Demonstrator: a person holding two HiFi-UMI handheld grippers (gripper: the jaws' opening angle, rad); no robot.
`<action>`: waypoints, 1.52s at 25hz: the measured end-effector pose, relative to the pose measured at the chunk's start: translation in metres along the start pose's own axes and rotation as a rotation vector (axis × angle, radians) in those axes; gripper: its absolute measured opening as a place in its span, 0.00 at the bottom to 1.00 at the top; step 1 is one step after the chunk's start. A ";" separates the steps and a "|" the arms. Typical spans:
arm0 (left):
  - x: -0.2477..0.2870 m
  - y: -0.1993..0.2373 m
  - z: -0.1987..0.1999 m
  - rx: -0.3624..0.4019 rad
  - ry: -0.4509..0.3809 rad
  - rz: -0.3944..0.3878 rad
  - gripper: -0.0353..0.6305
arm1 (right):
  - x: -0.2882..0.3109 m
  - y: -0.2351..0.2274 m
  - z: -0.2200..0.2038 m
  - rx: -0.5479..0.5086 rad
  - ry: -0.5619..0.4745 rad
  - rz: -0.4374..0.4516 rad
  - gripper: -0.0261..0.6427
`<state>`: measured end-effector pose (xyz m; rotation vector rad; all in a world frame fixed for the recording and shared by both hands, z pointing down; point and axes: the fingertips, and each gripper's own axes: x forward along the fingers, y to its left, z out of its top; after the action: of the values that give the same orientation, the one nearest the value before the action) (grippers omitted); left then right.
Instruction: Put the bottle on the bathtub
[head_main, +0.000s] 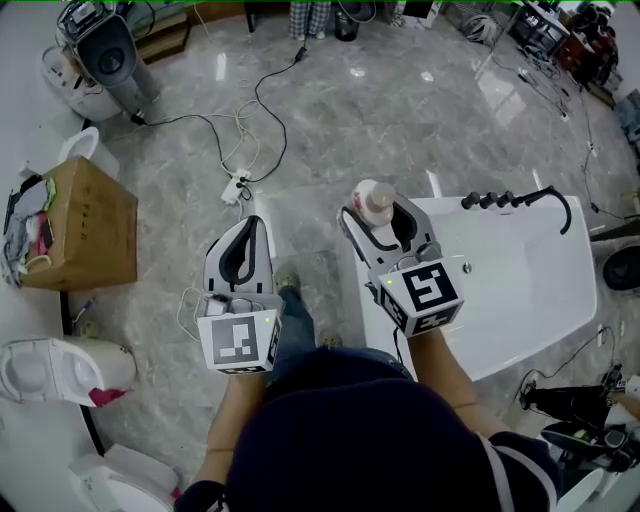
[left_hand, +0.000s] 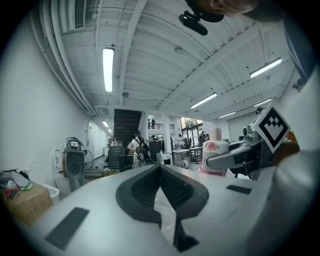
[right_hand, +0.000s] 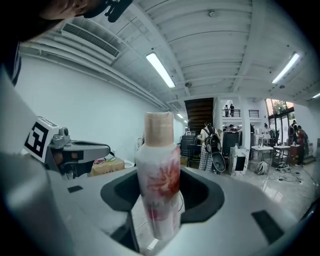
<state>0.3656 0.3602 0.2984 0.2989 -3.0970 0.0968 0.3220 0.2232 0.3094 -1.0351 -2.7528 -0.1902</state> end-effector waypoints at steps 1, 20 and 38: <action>0.012 0.009 0.000 0.004 -0.006 -0.007 0.09 | 0.013 -0.002 0.003 0.002 0.014 -0.004 0.40; 0.208 0.118 -0.012 0.002 -0.022 -0.234 0.09 | 0.173 -0.078 0.021 0.055 0.011 -0.222 0.40; 0.358 0.102 -0.020 -0.002 0.005 -0.375 0.09 | 0.248 -0.206 0.024 0.120 0.002 -0.353 0.39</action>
<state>-0.0049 0.3938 0.3247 0.8660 -2.9714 0.0841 -0.0002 0.2316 0.3310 -0.5142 -2.8830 -0.0740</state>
